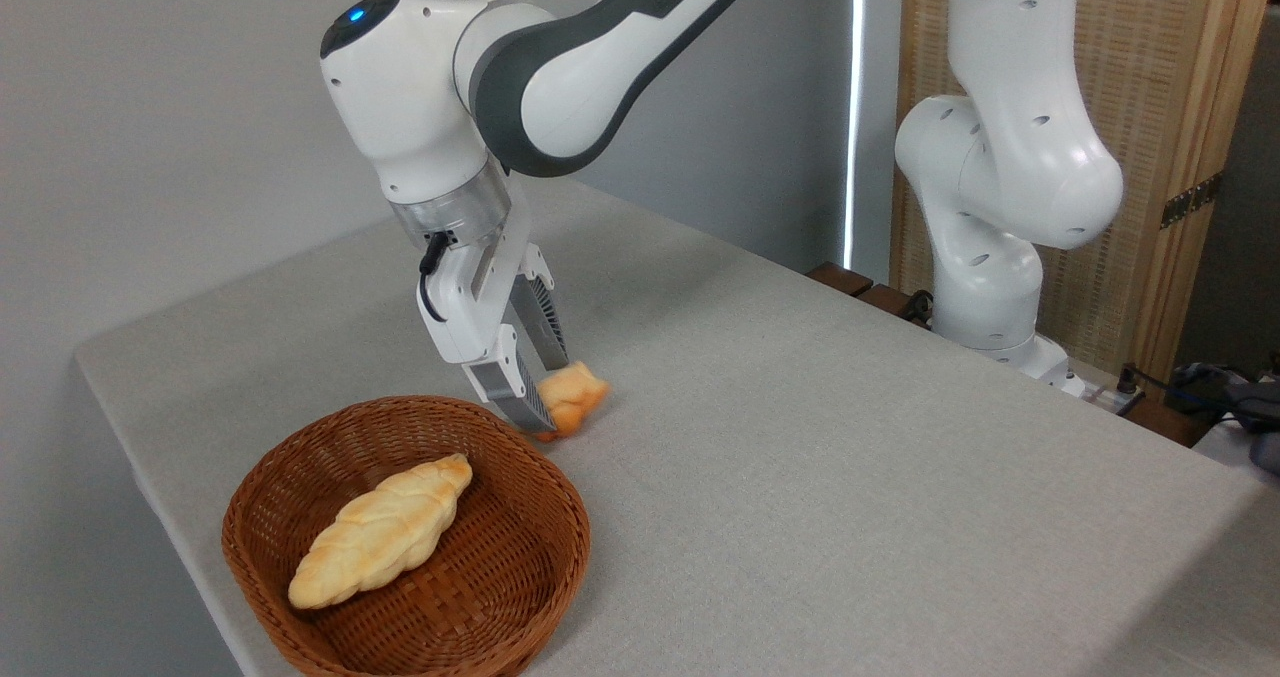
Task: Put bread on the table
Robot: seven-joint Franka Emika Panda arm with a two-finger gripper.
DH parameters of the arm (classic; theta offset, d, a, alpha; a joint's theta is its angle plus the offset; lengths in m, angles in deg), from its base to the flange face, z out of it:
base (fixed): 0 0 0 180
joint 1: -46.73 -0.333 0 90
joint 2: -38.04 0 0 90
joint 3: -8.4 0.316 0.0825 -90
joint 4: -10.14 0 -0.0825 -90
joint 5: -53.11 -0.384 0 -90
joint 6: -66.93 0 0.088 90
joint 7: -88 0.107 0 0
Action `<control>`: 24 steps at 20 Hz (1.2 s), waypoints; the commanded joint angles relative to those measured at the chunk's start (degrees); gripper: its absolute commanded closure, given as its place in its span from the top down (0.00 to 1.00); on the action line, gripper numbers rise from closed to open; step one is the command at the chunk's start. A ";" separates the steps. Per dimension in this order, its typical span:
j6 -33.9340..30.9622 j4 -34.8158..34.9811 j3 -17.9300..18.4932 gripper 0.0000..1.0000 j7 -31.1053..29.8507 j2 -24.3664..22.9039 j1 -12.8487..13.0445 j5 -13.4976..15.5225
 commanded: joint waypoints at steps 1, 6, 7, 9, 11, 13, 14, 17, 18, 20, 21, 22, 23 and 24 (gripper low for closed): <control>-0.28 0.22 -0.06 1.00 -0.32 -1.71 0.01 -0.37; -1.42 0.13 0.64 1.00 -0.85 -6.44 -0.17 -0.29; -2.47 0.04 0.73 1.00 -0.85 -7.50 -0.26 -0.29; -3.62 0.04 0.91 1.00 -1.02 -9.35 -0.61 -0.29; -3.80 -0.05 1.26 1.00 -1.81 -11.28 -1.13 0.24; -3.63 -0.31 2.92 1.00 -6.62 -12.25 -1.49 0.42; -3.36 -0.48 3.19 1.00 -9.95 -12.26 -1.49 0.33; -1.70 -0.66 4.69 1.00 -20.85 -12.17 -1.75 0.07; -1.08 -0.75 5.30 1.00 -23.93 -12.17 -1.84 0.07; 0.41 -1.71 7.67 1.00 -29.12 -12.17 -1.75 0.15; 1.29 -1.80 7.85 1.00 -31.41 -12.08 -1.84 0.15; 2.08 -1.80 7.94 1.00 -33.43 -11.99 -1.84 0.07; 2.70 -1.80 8.03 1.00 -35.19 -11.99 -1.84 -0.11; 2.70 -1.72 8.03 1.00 -36.52 -11.91 -1.93 -0.28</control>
